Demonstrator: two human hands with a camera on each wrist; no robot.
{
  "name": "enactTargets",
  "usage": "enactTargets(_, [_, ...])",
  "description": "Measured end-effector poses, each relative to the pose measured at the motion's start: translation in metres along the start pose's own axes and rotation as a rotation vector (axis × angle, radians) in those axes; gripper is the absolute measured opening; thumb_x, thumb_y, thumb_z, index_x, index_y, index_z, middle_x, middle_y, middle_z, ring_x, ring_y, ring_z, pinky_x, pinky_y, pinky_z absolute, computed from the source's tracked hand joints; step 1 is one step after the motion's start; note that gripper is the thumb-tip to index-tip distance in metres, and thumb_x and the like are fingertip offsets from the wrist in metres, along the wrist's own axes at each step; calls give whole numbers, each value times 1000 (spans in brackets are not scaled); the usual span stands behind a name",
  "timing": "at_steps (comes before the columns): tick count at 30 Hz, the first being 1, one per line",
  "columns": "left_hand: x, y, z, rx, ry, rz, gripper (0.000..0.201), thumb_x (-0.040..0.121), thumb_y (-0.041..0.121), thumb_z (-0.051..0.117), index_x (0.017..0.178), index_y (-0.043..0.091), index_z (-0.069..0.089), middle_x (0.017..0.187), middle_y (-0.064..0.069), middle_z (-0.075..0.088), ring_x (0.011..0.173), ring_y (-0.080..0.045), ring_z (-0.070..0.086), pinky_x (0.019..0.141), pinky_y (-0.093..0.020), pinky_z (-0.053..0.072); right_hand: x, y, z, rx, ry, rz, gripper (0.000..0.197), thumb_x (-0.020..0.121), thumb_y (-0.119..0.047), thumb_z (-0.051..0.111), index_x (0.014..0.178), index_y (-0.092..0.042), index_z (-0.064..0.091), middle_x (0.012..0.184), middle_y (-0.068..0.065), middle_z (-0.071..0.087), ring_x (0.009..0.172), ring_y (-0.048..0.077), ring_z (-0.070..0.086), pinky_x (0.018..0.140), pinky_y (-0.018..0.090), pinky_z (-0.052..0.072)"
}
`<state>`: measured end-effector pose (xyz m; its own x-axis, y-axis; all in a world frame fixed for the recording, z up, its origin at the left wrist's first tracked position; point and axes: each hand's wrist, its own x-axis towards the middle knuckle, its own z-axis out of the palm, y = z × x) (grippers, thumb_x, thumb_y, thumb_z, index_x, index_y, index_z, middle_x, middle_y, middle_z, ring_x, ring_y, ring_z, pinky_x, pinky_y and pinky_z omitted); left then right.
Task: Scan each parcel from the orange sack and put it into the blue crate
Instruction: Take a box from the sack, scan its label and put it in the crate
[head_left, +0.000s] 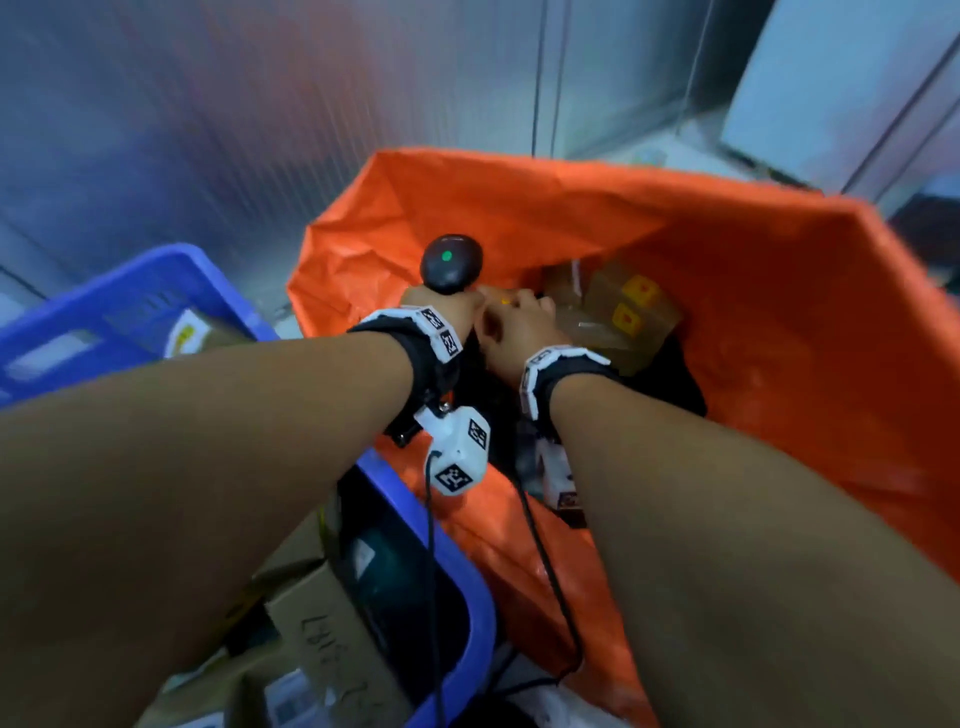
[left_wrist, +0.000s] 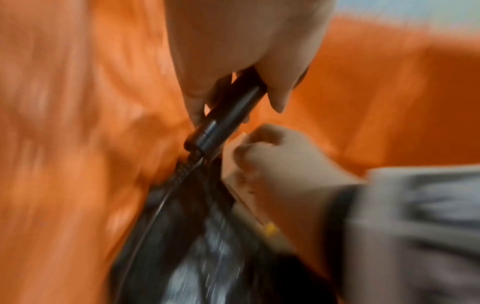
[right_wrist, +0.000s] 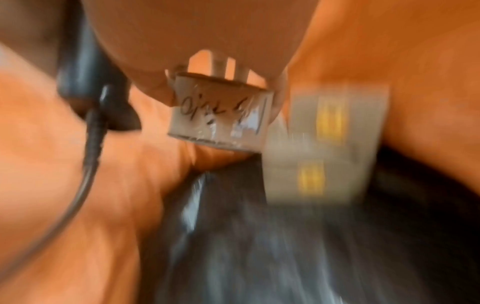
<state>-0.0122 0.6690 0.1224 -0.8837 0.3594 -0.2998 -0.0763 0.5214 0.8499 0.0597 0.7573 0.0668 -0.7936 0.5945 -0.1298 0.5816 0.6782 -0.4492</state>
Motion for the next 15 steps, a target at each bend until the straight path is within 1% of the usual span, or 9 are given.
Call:
enactTargets(2, [-8, 34, -37, 6, 48, 54, 27, 81, 35, 73, 68, 13, 63, 64, -1, 62, 60, -29, 52, 59, -30, 43, 2, -32, -44, 56, 58, -46, 28, 87, -33, 52, 114, -31, 59, 114, 8, 47, 111, 33, 44, 94, 45, 43])
enactTargets(3, [-14, 49, -58, 25, 71, 91, 25, 79, 38, 70, 72, 14, 66, 64, 0, 64, 59, -28, 58, 58, -29, 45, -1, -50, -65, 64, 103, -73, 23, 85, -32, 54, 107, -29, 60, 109, 7, 50, 106, 33, 48, 93, 41, 43])
enactTargets(5, [-28, 74, -99, -5, 140, 157, 28, 70, 41, 68, 74, 13, 69, 64, -3, 66, 64, -30, 65, 65, -35, 57, -12, -87, -107, 71, 179, -114, 22, 80, -31, 63, 102, -28, 61, 108, 8, 55, 102, 35, 54, 94, 35, 42])
enactTargets(6, [-36, 84, -119, -30, 170, 175, 31, 65, 41, 68, 72, 11, 70, 63, -5, 66, 65, -31, 67, 67, -39, 60, -18, -107, -125, 82, 200, -126, 29, 77, -31, 70, 105, -29, 61, 111, 10, 56, 102, 36, 55, 95, 34, 43])
enactTargets(8, [-58, 98, -165, -45, 219, 225, 32, 62, 40, 68, 69, 9, 71, 62, -9, 68, 64, -33, 69, 65, -43, 62, -37, -152, -157, 107, 224, -175, 52, 68, -34, 81, 114, -26, 57, 116, 13, 56, 105, 36, 56, 95, 35, 47])
enactTargets(10, [-87, 107, -208, -69, 237, 279, 30, 67, 36, 69, 67, 7, 69, 58, -10, 66, 60, -33, 64, 60, -47, 57, -52, -198, -177, 158, 260, -213, 65, 64, -38, 86, 117, -24, 51, 116, 13, 59, 105, 35, 58, 90, 36, 50])
enactTargets(11, [-95, 109, -225, -85, 243, 299, 29, 69, 34, 68, 66, 6, 67, 55, -9, 62, 58, -32, 58, 56, -46, 53, -59, -217, -183, 203, 278, -233, 68, 63, -39, 87, 118, -23, 50, 115, 13, 61, 105, 34, 60, 88, 37, 51])
enactTargets(13, [-121, 109, -265, -131, 294, 324, 25, 70, 31, 69, 63, 8, 63, 56, -8, 59, 59, -29, 55, 55, -42, 49, -80, -263, -188, 289, 280, -288, 67, 65, -32, 87, 118, -20, 49, 113, 11, 65, 102, 32, 63, 86, 41, 55])
enactTargets(15, [-141, 101, -299, -149, 332, 327, 21, 71, 29, 69, 66, 8, 64, 61, -10, 62, 60, -30, 59, 58, -43, 52, -104, -304, -188, 377, 239, -331, 60, 66, -23, 83, 115, -20, 47, 105, 8, 66, 94, 30, 65, 81, 46, 58])
